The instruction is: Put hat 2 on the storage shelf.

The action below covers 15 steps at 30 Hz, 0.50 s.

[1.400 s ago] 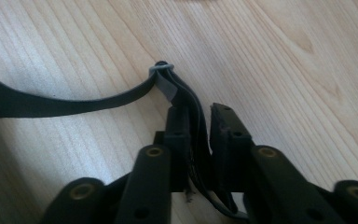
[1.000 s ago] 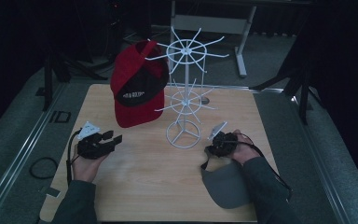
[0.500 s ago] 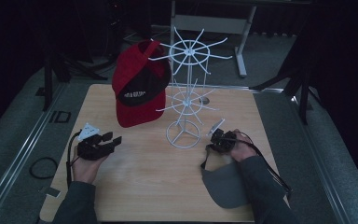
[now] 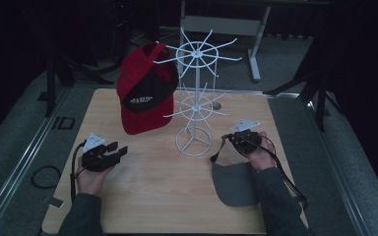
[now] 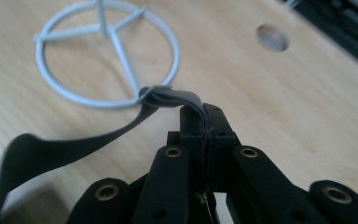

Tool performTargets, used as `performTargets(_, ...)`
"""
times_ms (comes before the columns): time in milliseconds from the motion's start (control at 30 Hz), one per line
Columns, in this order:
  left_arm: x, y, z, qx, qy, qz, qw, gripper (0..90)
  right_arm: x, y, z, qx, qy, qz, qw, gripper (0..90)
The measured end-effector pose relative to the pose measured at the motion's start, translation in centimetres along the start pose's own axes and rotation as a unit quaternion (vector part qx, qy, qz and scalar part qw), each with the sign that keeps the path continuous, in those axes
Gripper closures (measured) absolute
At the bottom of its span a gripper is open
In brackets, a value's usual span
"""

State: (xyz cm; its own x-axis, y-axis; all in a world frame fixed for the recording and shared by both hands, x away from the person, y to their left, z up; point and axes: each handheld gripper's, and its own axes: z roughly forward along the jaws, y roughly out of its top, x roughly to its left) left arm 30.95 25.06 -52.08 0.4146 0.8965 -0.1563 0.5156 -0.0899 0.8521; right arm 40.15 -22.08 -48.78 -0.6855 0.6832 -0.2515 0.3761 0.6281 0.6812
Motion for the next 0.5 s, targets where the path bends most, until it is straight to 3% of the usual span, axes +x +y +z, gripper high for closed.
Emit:
performTargets(233,0.1,-0.8,0.3,0.004,0.006,-0.004,1.0,52.3,-0.7,0.4,-1.7,-0.058,-0.024,0.03,0.9976,88.4)
performTargets(500,0.1,-1.2,0.5,0.006,0.007,-0.005,0.9999,52.3,-1.4,0.6,-3.3,-0.105,-0.027,0.056,0.9926,88.4)
